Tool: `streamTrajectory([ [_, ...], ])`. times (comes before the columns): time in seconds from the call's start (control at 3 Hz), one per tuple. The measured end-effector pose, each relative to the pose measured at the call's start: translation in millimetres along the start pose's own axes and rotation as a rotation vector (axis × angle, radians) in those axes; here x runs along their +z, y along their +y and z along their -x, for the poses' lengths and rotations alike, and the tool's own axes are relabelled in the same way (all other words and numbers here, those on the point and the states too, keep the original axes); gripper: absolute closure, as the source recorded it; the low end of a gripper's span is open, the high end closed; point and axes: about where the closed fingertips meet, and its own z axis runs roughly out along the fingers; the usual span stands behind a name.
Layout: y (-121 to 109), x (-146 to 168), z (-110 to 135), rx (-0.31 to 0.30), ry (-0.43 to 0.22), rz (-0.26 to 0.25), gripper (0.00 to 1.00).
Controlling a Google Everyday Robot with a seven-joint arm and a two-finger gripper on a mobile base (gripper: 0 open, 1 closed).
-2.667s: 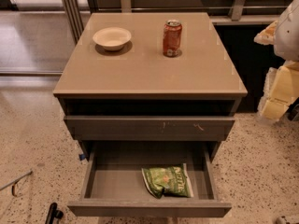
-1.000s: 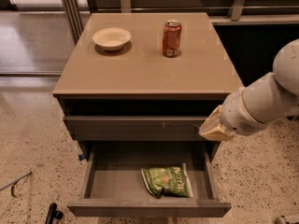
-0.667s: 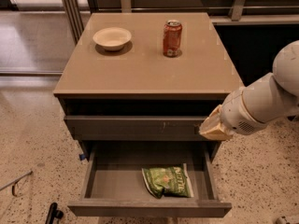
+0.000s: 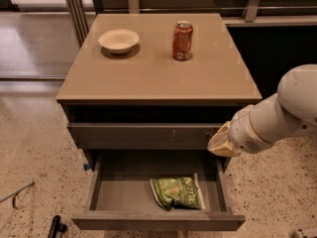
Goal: Pick green jalapeno chip bag from middle drawer and place on counter
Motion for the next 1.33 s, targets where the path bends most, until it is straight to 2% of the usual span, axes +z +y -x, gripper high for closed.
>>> streamTrajectory([
  [0.33, 5, 63, -25, -0.004, -0.033, 0.005, 1.00],
  [1.0, 17, 186, -61, -0.008, -0.131, 0.050, 1.00],
  [1.33, 17, 186, -61, -0.009, -0.130, 0.050, 1.00],
])
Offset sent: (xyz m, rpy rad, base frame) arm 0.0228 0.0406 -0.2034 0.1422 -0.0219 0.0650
